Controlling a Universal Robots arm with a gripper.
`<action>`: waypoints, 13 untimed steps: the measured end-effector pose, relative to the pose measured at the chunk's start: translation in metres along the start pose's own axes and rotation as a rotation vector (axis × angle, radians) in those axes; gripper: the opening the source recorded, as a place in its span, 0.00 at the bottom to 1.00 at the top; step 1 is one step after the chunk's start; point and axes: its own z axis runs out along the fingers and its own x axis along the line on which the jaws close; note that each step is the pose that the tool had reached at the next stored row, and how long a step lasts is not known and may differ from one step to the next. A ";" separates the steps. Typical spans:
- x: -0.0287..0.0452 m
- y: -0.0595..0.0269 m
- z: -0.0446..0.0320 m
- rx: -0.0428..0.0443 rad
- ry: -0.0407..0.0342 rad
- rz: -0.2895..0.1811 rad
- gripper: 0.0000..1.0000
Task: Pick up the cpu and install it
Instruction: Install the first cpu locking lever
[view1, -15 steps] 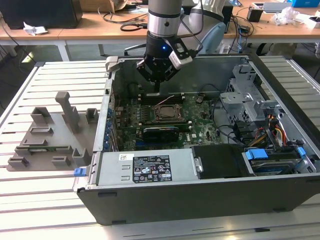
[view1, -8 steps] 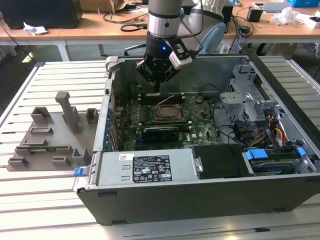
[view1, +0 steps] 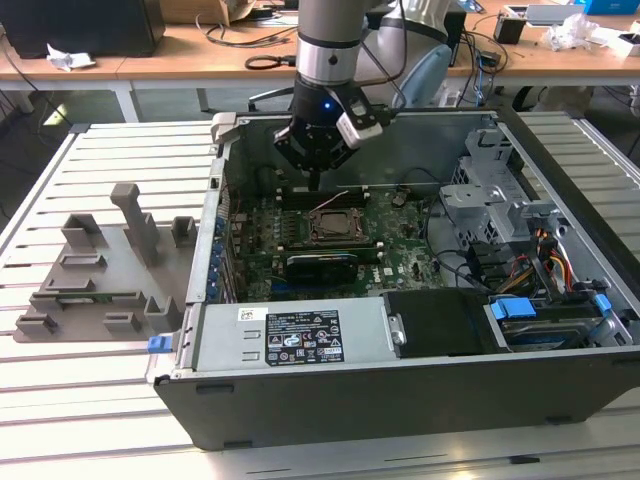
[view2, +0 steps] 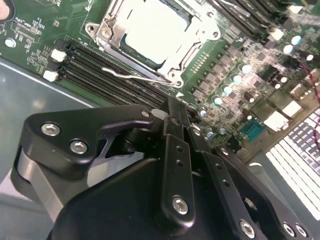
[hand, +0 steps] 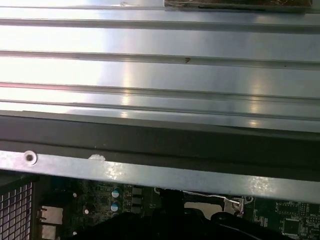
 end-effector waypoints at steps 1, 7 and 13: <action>-0.0013 0.0000 0.0015 0.0000 0.0003 0.000 0.11; -0.0137 0.0024 0.0125 -0.0001 0.0030 0.000 0.11; -0.0280 0.0046 0.0198 -0.0003 0.0061 0.000 0.11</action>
